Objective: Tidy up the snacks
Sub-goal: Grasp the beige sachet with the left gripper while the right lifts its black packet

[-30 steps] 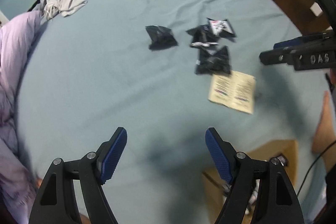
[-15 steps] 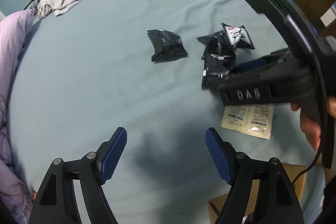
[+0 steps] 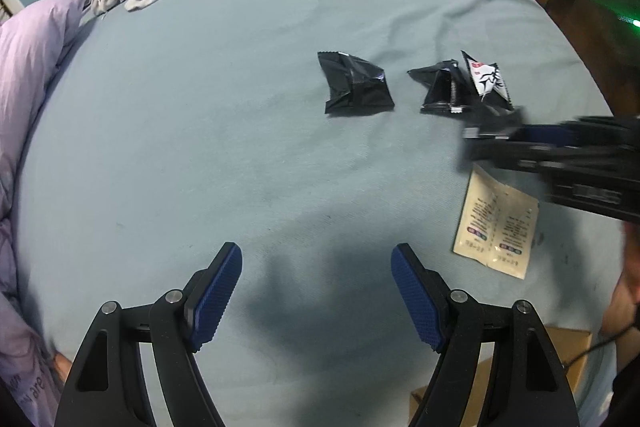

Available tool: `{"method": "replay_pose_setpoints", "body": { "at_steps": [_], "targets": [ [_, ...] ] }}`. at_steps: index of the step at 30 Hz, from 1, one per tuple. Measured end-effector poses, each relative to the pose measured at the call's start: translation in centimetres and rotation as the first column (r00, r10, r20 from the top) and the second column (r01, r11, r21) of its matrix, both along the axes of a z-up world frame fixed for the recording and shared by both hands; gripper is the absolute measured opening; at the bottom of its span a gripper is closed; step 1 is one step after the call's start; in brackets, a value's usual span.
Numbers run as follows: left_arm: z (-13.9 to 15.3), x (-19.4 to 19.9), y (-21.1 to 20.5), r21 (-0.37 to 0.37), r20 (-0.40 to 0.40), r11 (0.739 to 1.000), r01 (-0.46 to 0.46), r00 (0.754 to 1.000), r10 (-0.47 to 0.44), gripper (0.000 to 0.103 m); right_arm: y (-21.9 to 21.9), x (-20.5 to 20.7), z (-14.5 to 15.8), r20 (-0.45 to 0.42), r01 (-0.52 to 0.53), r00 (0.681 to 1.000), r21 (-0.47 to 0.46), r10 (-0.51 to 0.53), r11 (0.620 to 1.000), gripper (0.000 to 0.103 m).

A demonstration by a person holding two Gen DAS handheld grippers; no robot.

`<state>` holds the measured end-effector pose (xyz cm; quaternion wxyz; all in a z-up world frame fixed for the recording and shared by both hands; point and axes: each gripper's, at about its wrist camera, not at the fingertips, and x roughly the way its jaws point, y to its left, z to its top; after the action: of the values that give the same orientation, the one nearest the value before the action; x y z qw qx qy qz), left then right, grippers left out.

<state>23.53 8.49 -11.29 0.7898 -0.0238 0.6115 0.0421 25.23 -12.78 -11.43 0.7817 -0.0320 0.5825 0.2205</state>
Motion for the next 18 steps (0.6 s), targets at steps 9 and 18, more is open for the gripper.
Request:
{"method": "replay_pose_setpoints", "body": {
  "at_steps": [9, 18],
  "targets": [
    [-2.8, 2.0, -6.6, -0.079, -0.069, 0.978, 0.194, 0.978, -0.199, 0.078, -6.7, -1.7, 4.1, 0.059, 0.054, 0.997, 0.030, -0.056, 0.998, 0.041],
    [-5.3, 2.3, -16.4, -0.040, -0.145, 0.895, 0.444, 0.884, -0.445, 0.084, -12.5, -4.1, 5.0, 0.015, 0.122, 0.992, 0.051, -0.123, 0.991, 0.041]
  ]
}}
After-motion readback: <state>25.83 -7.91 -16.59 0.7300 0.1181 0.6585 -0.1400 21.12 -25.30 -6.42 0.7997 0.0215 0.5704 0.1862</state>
